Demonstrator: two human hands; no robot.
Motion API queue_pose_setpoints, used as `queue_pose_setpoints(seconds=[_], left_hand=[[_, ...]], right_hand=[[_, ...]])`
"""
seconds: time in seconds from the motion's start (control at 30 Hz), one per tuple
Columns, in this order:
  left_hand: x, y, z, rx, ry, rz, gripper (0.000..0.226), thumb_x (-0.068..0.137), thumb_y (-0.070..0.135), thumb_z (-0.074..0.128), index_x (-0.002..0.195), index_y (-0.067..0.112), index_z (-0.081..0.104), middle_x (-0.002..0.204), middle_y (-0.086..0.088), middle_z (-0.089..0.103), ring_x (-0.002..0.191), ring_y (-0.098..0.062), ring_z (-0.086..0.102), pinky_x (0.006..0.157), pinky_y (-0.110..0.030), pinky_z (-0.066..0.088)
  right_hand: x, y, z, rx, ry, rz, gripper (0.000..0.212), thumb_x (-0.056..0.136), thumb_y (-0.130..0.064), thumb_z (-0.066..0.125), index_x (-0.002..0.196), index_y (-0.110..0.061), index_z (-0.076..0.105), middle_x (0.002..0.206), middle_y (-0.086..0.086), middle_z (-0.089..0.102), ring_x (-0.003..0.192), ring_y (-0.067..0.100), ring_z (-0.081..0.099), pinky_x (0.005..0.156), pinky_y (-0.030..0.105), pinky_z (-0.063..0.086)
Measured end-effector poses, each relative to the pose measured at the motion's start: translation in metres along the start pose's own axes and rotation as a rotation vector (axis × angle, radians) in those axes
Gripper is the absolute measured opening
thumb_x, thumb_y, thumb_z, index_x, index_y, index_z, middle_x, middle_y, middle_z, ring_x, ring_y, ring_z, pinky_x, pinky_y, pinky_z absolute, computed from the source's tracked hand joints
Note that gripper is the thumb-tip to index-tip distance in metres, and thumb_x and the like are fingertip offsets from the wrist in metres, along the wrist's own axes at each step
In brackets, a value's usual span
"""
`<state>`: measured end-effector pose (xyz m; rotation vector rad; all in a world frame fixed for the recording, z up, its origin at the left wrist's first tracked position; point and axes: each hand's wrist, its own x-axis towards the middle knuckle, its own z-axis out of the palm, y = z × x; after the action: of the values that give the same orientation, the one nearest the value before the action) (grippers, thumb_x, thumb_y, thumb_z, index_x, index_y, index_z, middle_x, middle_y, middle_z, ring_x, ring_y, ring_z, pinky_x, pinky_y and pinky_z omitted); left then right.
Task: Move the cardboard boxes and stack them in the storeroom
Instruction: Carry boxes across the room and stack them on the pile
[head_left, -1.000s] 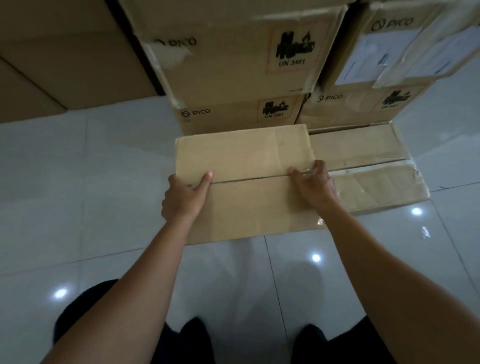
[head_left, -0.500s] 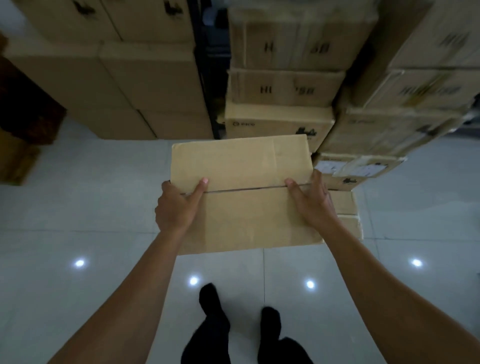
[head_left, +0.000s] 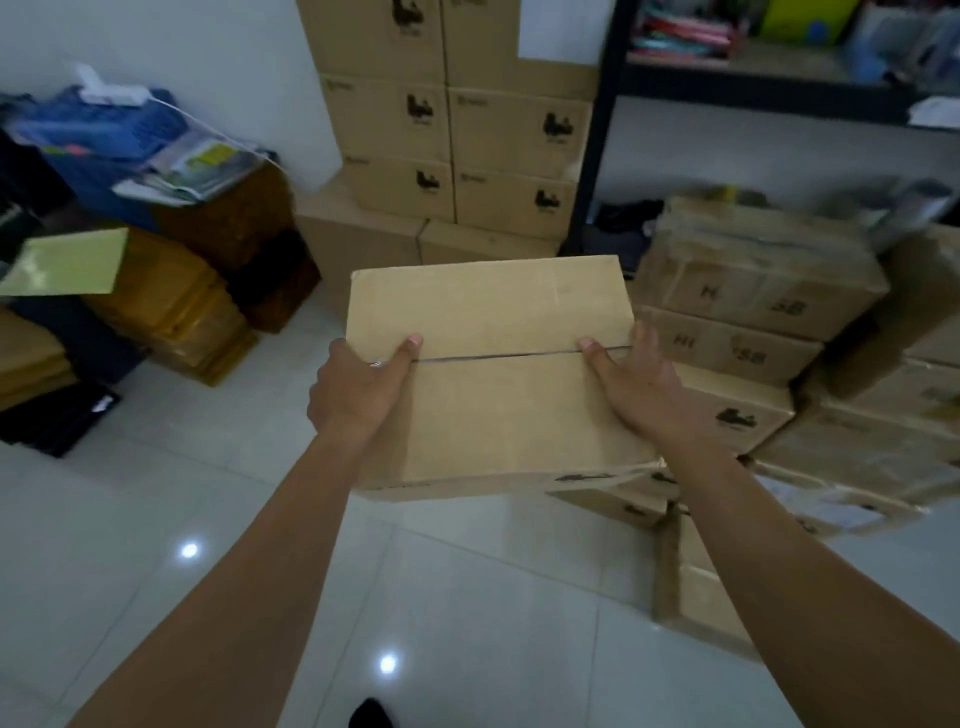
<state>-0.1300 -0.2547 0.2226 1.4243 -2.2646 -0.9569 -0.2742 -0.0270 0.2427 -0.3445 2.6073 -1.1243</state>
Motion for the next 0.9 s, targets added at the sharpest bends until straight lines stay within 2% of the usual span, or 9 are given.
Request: queue_pose_setpoints(seconds=[0.1, 0.2, 0.3, 0.4, 0.5, 0.67, 0.77, 0.9], left_hand=[[0.052, -0.015, -0.042, -0.027, 0.003, 0.034, 0.079, 0.077, 0.077, 0.052, 0.127, 0.017, 0.047, 0.126, -0.007, 0.057, 0.112, -0.032, 0.055, 0.087, -0.041, 0.044], [0.103, -0.026, -0.080, -0.049, 0.020, 0.042, 0.077, 0.078, 0.075, 0.054, 0.126, 0.015, 0.049, 0.125, -0.007, 0.058, 0.113, -0.032, 0.056, 0.087, -0.040, 0.043], [0.153, -0.039, -0.113, -0.044, 0.014, 0.056, 0.085, 0.072, 0.081, 0.052, 0.124, 0.015, 0.050, 0.123, -0.006, 0.059, 0.111, -0.033, 0.058, 0.083, -0.039, 0.044], [0.203, -0.048, -0.138, -0.057, 0.001, 0.039, 0.093, 0.063, 0.087, 0.050, 0.123, 0.016, 0.052, 0.122, -0.007, 0.060, 0.109, -0.033, 0.058, 0.090, -0.046, 0.049], [0.253, -0.047, -0.153, -0.025, 0.000, 0.045, 0.091, 0.066, 0.086, 0.050, 0.123, 0.015, 0.051, 0.122, -0.007, 0.059, 0.109, -0.033, 0.057, 0.091, -0.048, 0.049], [0.343, -0.013, -0.162, 0.018, 0.036, 0.082, 0.097, 0.068, 0.086, 0.049, 0.131, 0.012, 0.048, 0.130, -0.010, 0.057, 0.116, -0.036, 0.055, 0.091, -0.044, 0.048], [0.399, 0.024, -0.167, 0.012, 0.045, 0.143, 0.097, 0.070, 0.085, 0.049, 0.138, 0.015, 0.042, 0.135, -0.009, 0.053, 0.119, -0.035, 0.053, 0.091, -0.041, 0.045], [0.469, 0.087, -0.175, -0.079, 0.046, 0.240, 0.090, 0.075, 0.077, 0.054, 0.139, 0.016, 0.038, 0.135, -0.009, 0.052, 0.121, -0.033, 0.051, 0.094, -0.041, 0.044]], right_hand=[[0.013, -0.056, 0.039, 0.021, 0.038, -0.054, 0.058, 0.091, -0.056, 0.049, 0.131, -0.016, 0.036, 0.132, 0.007, 0.051, 0.120, 0.031, 0.049, 0.083, 0.033, 0.034], [0.027, -0.107, 0.073, 0.027, 0.053, -0.070, 0.063, 0.090, -0.058, 0.049, 0.135, -0.017, 0.034, 0.134, 0.007, 0.050, 0.123, 0.032, 0.048, 0.094, 0.039, 0.038], [0.041, -0.153, 0.103, 0.016, 0.041, -0.059, 0.068, 0.090, -0.059, 0.048, 0.140, -0.016, 0.030, 0.139, 0.011, 0.046, 0.126, 0.035, 0.044, 0.102, 0.044, 0.037], [0.061, -0.195, 0.131, 0.009, 0.025, -0.045, 0.069, 0.091, -0.058, 0.047, 0.142, -0.016, 0.028, 0.141, 0.012, 0.043, 0.127, 0.035, 0.044, 0.102, 0.043, 0.036], [0.090, -0.230, 0.153, -0.006, 0.013, -0.055, 0.068, 0.092, -0.057, 0.046, 0.142, -0.014, 0.028, 0.141, 0.012, 0.043, 0.127, 0.034, 0.044, 0.101, 0.042, 0.037], [0.164, -0.281, 0.168, 0.024, 0.004, -0.110, 0.066, 0.092, -0.055, 0.047, 0.141, -0.013, 0.030, 0.141, 0.009, 0.043, 0.125, 0.031, 0.045, 0.094, 0.036, 0.038], [0.219, -0.316, 0.163, 0.029, 0.010, -0.131, 0.067, 0.092, -0.055, 0.048, 0.143, -0.015, 0.030, 0.142, 0.008, 0.044, 0.125, 0.031, 0.046, 0.094, 0.037, 0.038], [0.281, -0.366, 0.140, 0.055, 0.076, -0.170, 0.064, 0.092, -0.054, 0.048, 0.141, -0.015, 0.031, 0.142, 0.007, 0.044, 0.126, 0.030, 0.045, 0.094, 0.037, 0.037]])
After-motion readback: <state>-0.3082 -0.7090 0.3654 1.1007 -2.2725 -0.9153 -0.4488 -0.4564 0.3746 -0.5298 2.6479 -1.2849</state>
